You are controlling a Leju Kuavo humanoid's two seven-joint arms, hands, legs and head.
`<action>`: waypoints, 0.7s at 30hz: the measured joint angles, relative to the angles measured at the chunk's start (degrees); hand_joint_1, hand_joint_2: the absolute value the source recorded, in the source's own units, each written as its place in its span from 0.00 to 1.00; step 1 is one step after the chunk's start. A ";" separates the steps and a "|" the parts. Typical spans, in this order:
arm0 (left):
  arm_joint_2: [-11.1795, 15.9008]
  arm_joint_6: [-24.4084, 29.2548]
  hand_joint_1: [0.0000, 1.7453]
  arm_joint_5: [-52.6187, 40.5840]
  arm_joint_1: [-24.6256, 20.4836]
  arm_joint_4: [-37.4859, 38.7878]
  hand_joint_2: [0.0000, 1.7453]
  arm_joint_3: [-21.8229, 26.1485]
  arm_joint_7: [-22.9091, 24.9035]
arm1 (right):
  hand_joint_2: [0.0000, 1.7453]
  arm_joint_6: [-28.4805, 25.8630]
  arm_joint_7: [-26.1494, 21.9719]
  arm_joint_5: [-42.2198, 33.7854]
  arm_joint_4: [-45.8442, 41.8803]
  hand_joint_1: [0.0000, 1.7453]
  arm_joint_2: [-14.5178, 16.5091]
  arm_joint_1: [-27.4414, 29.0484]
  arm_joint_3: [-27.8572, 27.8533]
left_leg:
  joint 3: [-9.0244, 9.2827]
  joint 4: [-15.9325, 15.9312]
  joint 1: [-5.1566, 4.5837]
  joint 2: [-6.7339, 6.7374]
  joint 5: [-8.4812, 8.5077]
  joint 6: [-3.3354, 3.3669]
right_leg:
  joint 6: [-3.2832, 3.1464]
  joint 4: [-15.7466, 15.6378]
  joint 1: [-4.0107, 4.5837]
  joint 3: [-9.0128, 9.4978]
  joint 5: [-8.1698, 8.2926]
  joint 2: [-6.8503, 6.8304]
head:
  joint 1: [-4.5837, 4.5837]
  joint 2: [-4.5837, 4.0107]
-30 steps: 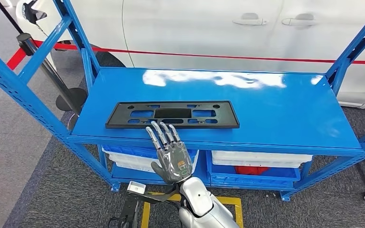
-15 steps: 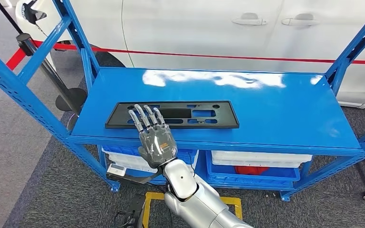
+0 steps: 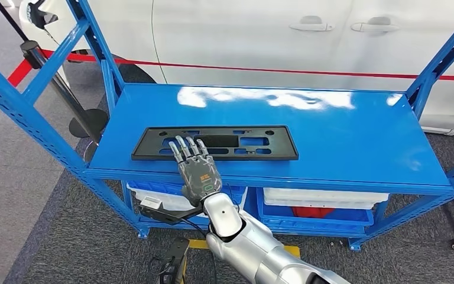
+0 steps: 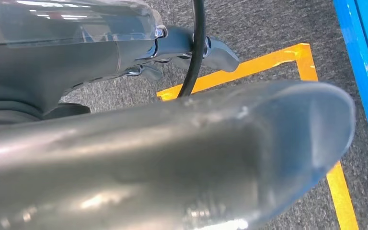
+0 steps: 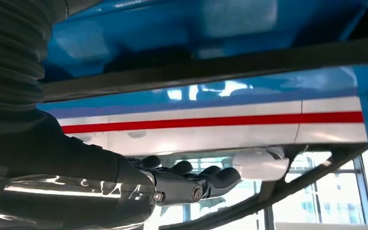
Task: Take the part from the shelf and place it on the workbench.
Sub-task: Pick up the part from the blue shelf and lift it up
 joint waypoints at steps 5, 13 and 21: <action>0.00 -0.55 0.00 1.80 -0.51 0.00 0.00 -2.76 0.86 | 1.00 0.42 0.82 -1.04 2.72 0.00 0.00 -0.49 2.49 | 0.00 0.00 0.00 0.00 0.00 0.00 | 0.00 0.00 0.00 0.00 0.00 0.00 | 0.01 -0.01; 0.00 -0.62 0.00 3.03 -0.96 0.00 0.00 -5.29 1.30 | 1.00 0.57 1.21 -1.05 5.08 0.00 0.00 -1.08 4.71 | 0.00 0.00 0.00 0.00 0.00 0.00 | 0.00 0.00 0.00 0.00 0.00 0.00 | 0.01 0.00; 0.00 0.97 0.00 5.45 -1.63 0.07 0.00 -8.97 3.34 | 1.00 0.74 1.86 -1.60 5.75 0.00 0.02 -1.38 8.31 | -0.01 0.00 0.00 0.00 0.00 0.00 | 0.01 0.00 0.00 0.00 0.00 0.00 | 0.00 -0.01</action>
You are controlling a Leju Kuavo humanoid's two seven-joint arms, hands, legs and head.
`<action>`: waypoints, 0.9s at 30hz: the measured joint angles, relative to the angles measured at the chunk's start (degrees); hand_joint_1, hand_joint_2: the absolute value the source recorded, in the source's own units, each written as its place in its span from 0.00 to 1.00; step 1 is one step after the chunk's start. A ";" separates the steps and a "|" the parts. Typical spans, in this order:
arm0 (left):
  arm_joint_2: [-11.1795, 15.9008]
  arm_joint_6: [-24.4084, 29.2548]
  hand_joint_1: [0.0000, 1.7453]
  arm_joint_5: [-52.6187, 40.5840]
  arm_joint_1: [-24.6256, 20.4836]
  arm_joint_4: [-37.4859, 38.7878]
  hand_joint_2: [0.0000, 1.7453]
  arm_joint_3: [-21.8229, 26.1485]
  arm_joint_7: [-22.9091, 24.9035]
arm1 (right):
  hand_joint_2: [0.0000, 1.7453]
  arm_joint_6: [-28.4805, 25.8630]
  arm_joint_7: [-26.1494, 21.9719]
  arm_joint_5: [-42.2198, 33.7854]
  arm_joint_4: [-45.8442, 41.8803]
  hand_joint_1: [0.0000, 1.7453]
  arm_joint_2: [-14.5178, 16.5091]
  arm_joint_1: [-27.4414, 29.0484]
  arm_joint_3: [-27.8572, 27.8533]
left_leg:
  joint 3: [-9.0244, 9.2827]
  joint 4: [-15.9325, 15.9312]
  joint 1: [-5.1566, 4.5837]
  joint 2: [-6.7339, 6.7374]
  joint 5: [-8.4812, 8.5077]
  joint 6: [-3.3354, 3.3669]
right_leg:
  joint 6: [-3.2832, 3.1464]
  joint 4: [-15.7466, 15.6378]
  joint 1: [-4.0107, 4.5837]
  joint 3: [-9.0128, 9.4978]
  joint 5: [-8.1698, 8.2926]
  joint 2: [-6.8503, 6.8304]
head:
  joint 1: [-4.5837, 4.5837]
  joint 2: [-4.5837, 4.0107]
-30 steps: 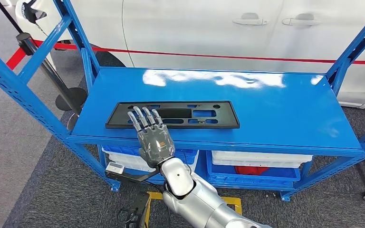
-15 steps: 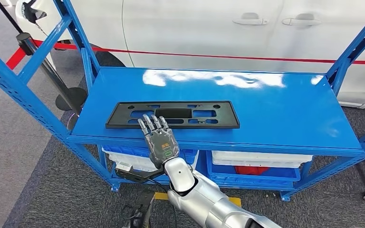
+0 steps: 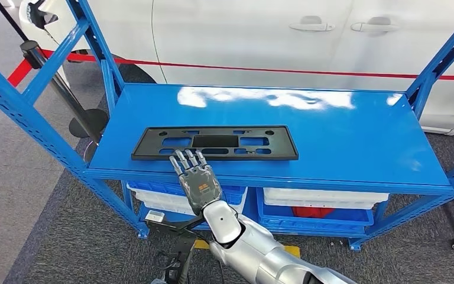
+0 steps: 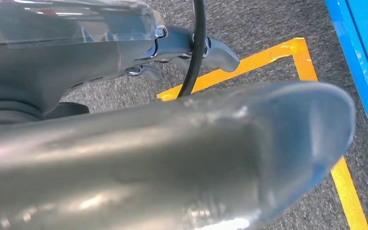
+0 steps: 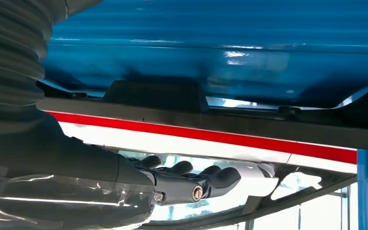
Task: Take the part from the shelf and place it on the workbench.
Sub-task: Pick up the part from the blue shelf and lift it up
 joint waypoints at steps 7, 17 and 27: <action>0.00 0.54 0.00 0.63 -0.24 0.22 0.00 -1.24 0.11 | 1.00 -2.54 1.37 0.15 -0.91 0.00 0.02 -1.32 1.79 | -0.04 0.00 0.00 0.00 0.00 0.00 | 0.01 0.00 -0.01 0.00 0.01 0.00 | 0.01 0.01; 0.00 0.13 0.00 -0.57 -0.43 0.60 0.00 -1.88 1.49 | 1.00 0.98 3.75 9.98 -5.60 0.00 0.02 -7.04 5.18 | 0.00 0.00 0.00 0.00 0.00 0.00 | 0.02 0.01 0.00 0.00 0.01 0.00 | 0.01 0.01; 0.55 -10.32 0.00 -0.64 -5.74 -0.51 0.00 -4.15 -1.06 | 1.00 3.86 2.83 11.66 -4.32 0.00 0.00 -6.05 7.54 | -0.08 0.17 -0.03 -0.30 0.16 -0.03 | 0.10 0.00 0.02 -0.13 0.10 -0.23 | 0.01 0.01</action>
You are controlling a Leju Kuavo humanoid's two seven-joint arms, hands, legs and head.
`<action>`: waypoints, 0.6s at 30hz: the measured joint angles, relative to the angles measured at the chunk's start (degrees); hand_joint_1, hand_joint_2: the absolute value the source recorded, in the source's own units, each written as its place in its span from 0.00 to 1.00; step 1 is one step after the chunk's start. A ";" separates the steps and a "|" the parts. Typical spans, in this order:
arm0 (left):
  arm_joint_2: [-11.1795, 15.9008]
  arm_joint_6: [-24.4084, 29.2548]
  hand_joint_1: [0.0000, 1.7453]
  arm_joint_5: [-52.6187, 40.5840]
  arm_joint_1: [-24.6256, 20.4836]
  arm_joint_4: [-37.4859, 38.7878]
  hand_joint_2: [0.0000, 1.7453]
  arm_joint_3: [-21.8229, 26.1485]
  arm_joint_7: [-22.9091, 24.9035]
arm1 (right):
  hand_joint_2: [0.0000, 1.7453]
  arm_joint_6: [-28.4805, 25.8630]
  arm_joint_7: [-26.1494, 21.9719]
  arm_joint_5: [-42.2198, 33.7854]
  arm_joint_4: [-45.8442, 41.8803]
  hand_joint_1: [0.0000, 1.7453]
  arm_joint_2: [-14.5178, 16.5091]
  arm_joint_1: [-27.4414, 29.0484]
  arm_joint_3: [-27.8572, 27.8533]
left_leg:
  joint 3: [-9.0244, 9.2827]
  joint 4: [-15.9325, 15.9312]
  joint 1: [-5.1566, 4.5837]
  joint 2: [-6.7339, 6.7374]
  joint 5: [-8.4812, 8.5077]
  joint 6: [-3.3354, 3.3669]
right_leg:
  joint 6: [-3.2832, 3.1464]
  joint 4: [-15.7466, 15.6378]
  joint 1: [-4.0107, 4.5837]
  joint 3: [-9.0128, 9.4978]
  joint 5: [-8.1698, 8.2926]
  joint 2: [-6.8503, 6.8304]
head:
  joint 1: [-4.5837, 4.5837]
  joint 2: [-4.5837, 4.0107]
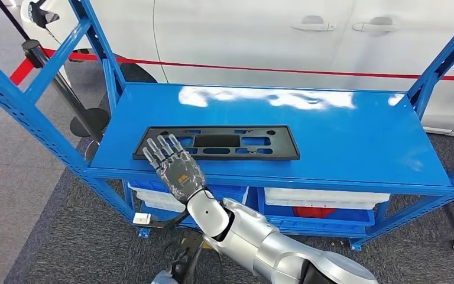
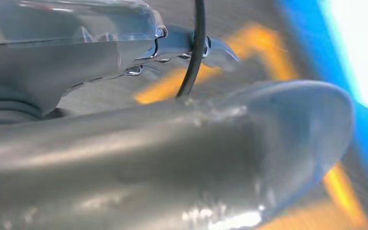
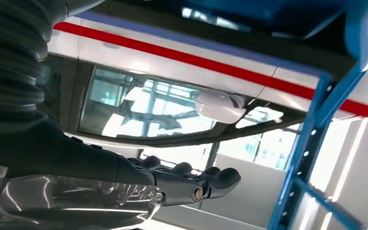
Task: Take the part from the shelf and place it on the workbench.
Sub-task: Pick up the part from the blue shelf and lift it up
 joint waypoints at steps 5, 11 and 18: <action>2.55 -9.74 0.00 2.59 -10.35 -7.44 0.00 -2.17 10.20 | 1.00 1.27 0.01 0.99 1.83 0.00 -0.01 0.20 0.61 | -0.22 0.03 0.02 0.23 0.08 0.01 | 0.06 0.05 -0.14 0.00 0.21 0.26 | -0.06 -0.01; 3.78 -9.00 0.00 4.77 -10.86 -9.51 0.00 -4.82 5.95 | 1.00 2.40 -0.07 0.98 2.94 0.00 -0.02 -0.49 1.07 | 0.07 0.03 -0.05 0.38 0.08 -0.01 | 0.07 0.05 -0.09 -0.03 0.22 0.44 | -0.15 0.00; 4.45 -9.35 0.00 6.76 -10.93 -10.65 0.00 -7.81 5.80 | 1.00 2.27 0.65 -0.88 3.03 0.00 -0.02 -1.02 1.18 | 0.03 0.03 -0.05 0.40 0.06 -0.02 | 0.07 0.02 -0.11 -0.06 0.22 0.46 | -0.15 0.00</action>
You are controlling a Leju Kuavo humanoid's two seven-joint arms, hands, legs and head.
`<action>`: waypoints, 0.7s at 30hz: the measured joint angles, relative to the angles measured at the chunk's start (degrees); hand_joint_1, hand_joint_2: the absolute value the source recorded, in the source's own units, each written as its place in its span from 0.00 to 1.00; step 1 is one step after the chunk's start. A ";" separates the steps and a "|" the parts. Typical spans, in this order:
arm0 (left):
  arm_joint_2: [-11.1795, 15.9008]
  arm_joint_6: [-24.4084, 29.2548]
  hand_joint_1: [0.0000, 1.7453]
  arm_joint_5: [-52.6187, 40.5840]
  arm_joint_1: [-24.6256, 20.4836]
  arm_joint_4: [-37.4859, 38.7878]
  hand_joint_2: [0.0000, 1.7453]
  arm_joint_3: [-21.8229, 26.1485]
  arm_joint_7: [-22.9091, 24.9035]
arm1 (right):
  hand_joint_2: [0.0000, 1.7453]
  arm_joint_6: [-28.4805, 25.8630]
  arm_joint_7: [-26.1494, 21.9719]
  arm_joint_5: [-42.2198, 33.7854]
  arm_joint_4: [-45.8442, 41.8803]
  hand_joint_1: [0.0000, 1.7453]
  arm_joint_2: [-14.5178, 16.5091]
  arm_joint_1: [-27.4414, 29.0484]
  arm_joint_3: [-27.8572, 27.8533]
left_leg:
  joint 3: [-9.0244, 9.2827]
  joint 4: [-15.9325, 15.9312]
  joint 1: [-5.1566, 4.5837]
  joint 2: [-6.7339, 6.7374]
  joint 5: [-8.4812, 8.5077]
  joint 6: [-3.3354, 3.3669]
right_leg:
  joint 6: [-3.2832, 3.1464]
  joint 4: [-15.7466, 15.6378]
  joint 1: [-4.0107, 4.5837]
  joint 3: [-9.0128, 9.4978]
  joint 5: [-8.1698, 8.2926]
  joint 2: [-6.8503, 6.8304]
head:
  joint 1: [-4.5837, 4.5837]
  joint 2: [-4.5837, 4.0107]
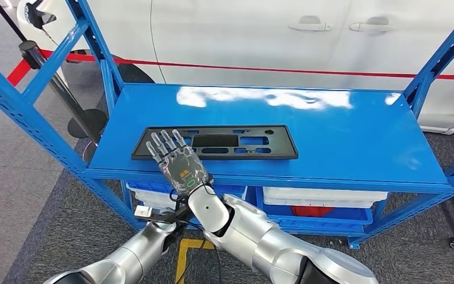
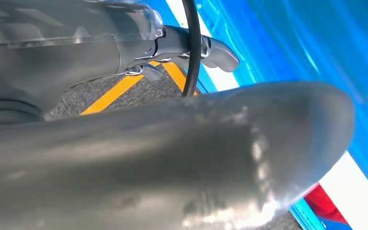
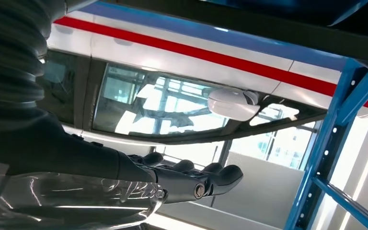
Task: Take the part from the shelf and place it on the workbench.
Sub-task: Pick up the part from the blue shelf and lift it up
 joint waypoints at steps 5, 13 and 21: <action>0.69 -0.60 0.00 2.31 0.00 -0.37 0.00 -2.30 -0.34 | 1.00 -1.44 -0.77 -1.27 0.48 0.00 0.00 -0.05 -0.07 | 0.00 0.01 -0.01 0.00 0.00 0.00 | 0.00 -0.01 -0.02 0.00 0.00 0.00 | -0.01 -0.01; 1.65 -0.72 0.00 3.06 0.00 -0.40 0.00 -3.70 -0.57 | 1.00 -1.98 -1.11 -1.66 1.08 0.00 0.00 -0.03 -0.05 | 0.00 0.01 -0.01 0.00 0.00 0.00 | 0.00 0.00 -0.01 0.00 0.00 0.00 | -0.01 0.00; 3.37 -0.97 0.00 4.61 0.10 -0.92 0.00 -5.17 -0.43 | 1.00 -4.90 -4.14 -4.75 1.44 0.00 0.00 1.10 -0.05 | 0.00 0.01 0.00 0.00 0.00 0.00 | 0.00 0.00 -0.01 0.00 0.00 0.01 | -0.01 0.00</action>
